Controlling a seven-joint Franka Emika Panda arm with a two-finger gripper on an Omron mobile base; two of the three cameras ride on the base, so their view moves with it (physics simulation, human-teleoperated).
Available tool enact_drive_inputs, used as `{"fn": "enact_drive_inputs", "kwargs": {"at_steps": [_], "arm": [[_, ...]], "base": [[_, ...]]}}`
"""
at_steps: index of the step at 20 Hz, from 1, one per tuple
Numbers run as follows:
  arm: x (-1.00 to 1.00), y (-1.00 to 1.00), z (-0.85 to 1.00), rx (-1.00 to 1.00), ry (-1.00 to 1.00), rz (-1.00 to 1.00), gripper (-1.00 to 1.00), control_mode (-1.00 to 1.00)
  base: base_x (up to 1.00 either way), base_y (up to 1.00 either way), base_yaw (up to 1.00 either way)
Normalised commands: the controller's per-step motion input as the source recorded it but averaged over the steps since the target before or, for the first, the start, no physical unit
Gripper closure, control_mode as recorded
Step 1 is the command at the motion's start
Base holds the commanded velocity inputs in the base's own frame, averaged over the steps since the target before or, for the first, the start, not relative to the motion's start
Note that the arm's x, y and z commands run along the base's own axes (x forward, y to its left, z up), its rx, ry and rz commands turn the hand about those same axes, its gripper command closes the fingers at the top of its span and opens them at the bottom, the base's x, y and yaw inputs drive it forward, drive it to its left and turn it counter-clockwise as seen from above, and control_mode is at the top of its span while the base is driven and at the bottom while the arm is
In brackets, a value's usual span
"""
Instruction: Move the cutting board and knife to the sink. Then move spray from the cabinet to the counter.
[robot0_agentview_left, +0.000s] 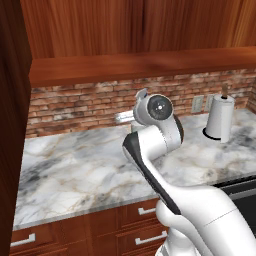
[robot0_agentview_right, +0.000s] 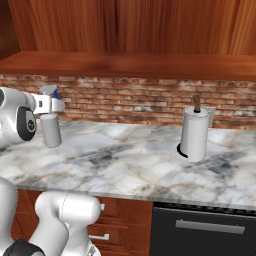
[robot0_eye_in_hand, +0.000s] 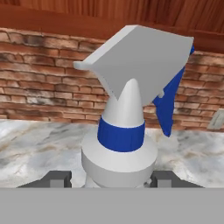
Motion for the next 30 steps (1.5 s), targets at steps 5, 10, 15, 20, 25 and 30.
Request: {"fn": "enact_drive_inputs", "kwargs": {"at_steps": [5,10,15,20,25,30], "arm": [[0.06,-0.20,-0.39,0.00,-0.03,0.01,1.00,-1.00],[0.23,-0.26,-0.35,0.00,-0.05,0.01,1.00,-1.00],[0.48,-0.15,-0.35,0.00,-0.03,0.00,1.00,-1.00],[0.60,-0.07,-0.27,0.00,0.00,0.00,1.00,-1.00],[0.63,-0.01,-0.23,0.00,0.00,0.00,1.00,-1.00],[0.58,-0.02,-0.18,0.00,0.00,0.00,1.00,-1.00]], "base": [[0.00,0.00,0.00],[0.00,0.00,0.00],[0.00,0.00,0.00],[0.00,0.00,0.00],[0.00,0.00,0.00],[0.00,0.00,0.00]]}}
